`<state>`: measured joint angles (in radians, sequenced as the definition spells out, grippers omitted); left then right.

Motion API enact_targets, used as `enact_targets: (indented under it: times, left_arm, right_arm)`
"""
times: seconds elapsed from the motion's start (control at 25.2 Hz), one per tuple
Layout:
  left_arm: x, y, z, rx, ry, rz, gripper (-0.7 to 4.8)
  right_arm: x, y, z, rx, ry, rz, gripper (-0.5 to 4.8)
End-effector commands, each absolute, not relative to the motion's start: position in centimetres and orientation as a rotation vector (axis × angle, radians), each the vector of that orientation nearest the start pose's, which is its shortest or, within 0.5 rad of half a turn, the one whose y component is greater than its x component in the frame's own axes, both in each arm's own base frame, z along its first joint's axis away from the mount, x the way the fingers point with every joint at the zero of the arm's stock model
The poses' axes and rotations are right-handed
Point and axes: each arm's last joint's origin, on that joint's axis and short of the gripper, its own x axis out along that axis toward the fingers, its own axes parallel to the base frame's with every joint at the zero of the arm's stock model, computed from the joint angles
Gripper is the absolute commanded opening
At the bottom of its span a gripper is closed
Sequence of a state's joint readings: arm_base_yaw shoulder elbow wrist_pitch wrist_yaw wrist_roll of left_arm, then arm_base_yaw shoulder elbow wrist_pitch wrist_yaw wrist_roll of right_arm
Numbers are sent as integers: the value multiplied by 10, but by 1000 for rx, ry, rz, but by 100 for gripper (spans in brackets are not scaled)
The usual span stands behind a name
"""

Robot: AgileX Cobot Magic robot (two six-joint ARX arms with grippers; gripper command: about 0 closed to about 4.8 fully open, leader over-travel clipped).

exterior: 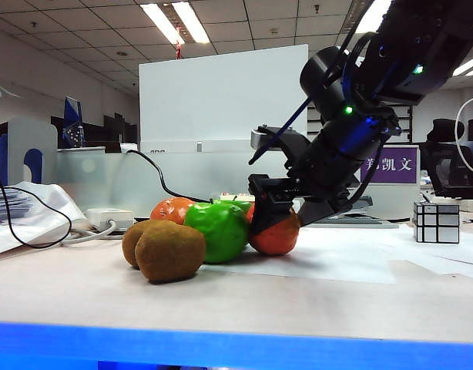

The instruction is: Put the same fruits together.

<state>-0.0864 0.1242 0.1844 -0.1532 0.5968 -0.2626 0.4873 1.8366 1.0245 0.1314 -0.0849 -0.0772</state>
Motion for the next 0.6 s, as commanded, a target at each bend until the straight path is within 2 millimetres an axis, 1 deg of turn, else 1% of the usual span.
enact_targets:
  times: [0.04, 0.12, 0.28, 0.36, 0.44, 0.6]
  left_arm:
    - [88, -24, 204, -271, 165, -667, 62]
    - [88, -24, 204, -271, 165, -667, 62]
    - [88, -24, 204, -271, 165, -667, 62]
    - [88, -24, 204, -271, 165, -667, 62]
    - [88, -24, 204, -271, 165, -667, 62]
    - [88, -24, 204, -271, 165, -667, 62]
  right_arm:
    - [332, 180, 160, -208, 656, 584, 43]
    - [332, 180, 160, -207, 655, 584, -8]
    - [332, 180, 161, -204, 648, 584, -8]
    - [333, 180, 165, -186, 632, 579, -8]
    - [334, 180, 172, -178, 609, 576, -8]
    - [334, 181, 201, -164, 526, 574, -8]
